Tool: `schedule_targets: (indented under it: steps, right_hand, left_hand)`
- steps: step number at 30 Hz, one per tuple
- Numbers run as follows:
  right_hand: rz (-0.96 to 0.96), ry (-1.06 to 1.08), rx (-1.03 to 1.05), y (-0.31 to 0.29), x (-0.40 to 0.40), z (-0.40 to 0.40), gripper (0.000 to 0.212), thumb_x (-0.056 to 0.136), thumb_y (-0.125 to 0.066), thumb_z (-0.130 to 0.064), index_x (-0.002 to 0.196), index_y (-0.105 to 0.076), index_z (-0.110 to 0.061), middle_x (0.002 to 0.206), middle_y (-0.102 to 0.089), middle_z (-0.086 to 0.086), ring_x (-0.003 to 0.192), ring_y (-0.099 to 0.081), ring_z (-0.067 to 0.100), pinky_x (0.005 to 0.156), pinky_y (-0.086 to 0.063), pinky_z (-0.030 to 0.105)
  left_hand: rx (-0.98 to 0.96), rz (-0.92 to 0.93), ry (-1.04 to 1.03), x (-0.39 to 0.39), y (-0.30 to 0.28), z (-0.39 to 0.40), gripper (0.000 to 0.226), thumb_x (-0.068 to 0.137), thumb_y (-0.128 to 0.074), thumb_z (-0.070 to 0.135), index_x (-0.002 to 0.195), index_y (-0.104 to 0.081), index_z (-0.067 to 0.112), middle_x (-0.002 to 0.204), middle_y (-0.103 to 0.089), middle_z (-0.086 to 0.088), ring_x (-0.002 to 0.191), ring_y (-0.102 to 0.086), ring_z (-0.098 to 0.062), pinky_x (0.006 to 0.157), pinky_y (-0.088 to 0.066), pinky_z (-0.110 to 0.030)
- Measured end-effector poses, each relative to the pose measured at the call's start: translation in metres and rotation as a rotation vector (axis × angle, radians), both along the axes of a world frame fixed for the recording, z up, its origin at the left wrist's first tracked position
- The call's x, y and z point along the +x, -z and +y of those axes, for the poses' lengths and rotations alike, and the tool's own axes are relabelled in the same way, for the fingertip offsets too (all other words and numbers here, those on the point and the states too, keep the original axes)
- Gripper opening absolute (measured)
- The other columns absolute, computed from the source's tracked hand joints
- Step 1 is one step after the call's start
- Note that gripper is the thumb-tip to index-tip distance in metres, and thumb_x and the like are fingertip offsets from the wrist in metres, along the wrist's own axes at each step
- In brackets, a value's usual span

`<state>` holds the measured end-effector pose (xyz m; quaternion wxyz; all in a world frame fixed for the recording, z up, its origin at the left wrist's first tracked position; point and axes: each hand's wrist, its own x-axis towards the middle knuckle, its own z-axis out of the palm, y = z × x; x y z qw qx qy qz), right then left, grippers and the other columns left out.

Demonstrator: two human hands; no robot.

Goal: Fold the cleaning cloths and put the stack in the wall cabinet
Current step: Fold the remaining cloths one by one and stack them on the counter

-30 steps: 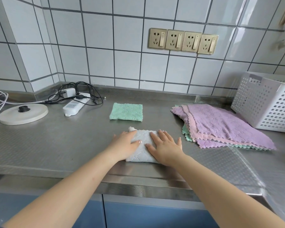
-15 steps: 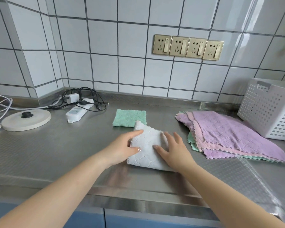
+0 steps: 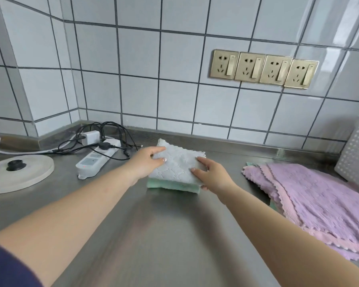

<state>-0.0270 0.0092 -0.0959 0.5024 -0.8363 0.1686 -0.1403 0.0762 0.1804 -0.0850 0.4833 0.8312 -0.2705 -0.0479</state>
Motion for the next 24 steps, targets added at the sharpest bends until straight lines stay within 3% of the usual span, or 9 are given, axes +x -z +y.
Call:
schedule_targets:
  steps: [7, 11, 13, 15, 19, 24]
  right_hand:
    - [0.158, -0.003, -0.116, 0.019, 0.031, -0.013, 0.054, 0.088, -0.062, -0.032, 0.138, -0.044, -0.024, 0.110, -0.056, -0.001, 0.058, -0.048, 0.009, 0.053, -0.043, 0.017]
    - [0.165, -0.020, -0.190, 0.025, 0.031, -0.015, 0.056, 0.086, -0.063, -0.036, 0.139, -0.045, -0.025, 0.103, -0.051, -0.003, 0.070, -0.047, 0.008, 0.076, -0.041, 0.024]
    - [0.190, -0.015, -0.249, 0.022, 0.027, -0.016, 0.056, 0.086, -0.061, -0.041, 0.138, -0.046, -0.027, 0.121, -0.052, 0.002, 0.086, -0.060, 0.012, 0.079, -0.043, 0.026]
    - [0.188, 0.039, -0.378, 0.019, 0.027, -0.021, 0.053, 0.088, -0.055, -0.048, 0.137, -0.046, -0.030, 0.140, -0.040, 0.001, 0.101, -0.061, 0.018, 0.084, -0.045, 0.027]
    - [0.064, 0.055, -0.574, 0.010, 0.051, -0.020, 0.042, 0.096, -0.042, -0.037, 0.137, -0.046, -0.027, 0.152, -0.030, 0.001, 0.136, -0.033, 0.021, 0.111, -0.030, 0.037]
    - [0.241, -0.163, -0.804, 0.023, 0.076, 0.006, 0.043, 0.097, -0.029, -0.029, 0.139, -0.039, -0.030, 0.152, -0.030, -0.001, 0.140, -0.026, 0.021, 0.113, -0.021, 0.048]
  left_hand:
    - [0.179, 0.091, 0.005, 0.034, 0.018, -0.012, 0.050, 0.090, -0.060, 0.019, 0.137, -0.046, 0.015, 0.147, -0.039, -0.005, 0.134, -0.037, -0.017, 0.101, -0.029, -0.021]
    - [0.306, 0.045, 0.027, 0.032, 0.026, -0.009, 0.052, 0.090, -0.060, 0.023, 0.139, -0.044, 0.017, 0.148, -0.038, -0.003, 0.135, -0.036, -0.016, 0.105, -0.027, -0.020]
    - [0.397, 0.010, 0.038, 0.031, 0.023, -0.008, 0.054, 0.090, -0.058, 0.027, 0.141, -0.040, 0.018, 0.150, -0.034, -0.003, 0.136, -0.035, -0.017, 0.106, -0.026, -0.021]
    - [0.487, -0.087, 0.006, 0.034, 0.016, -0.011, 0.055, 0.092, -0.054, 0.031, 0.142, -0.036, 0.017, 0.152, -0.029, -0.007, 0.139, -0.030, -0.020, 0.109, -0.024, -0.024]
    - [0.436, -0.350, -0.001, 0.039, 0.008, -0.031, 0.043, 0.100, -0.037, 0.021, 0.142, -0.036, 0.014, 0.153, -0.028, -0.007, 0.144, -0.016, -0.024, 0.116, -0.013, -0.032]
    - [0.721, -0.414, 0.095, 0.038, 0.037, -0.059, 0.043, 0.100, -0.026, 0.022, 0.141, -0.037, 0.015, 0.152, -0.031, -0.005, 0.142, -0.021, -0.025, 0.117, -0.016, -0.038]
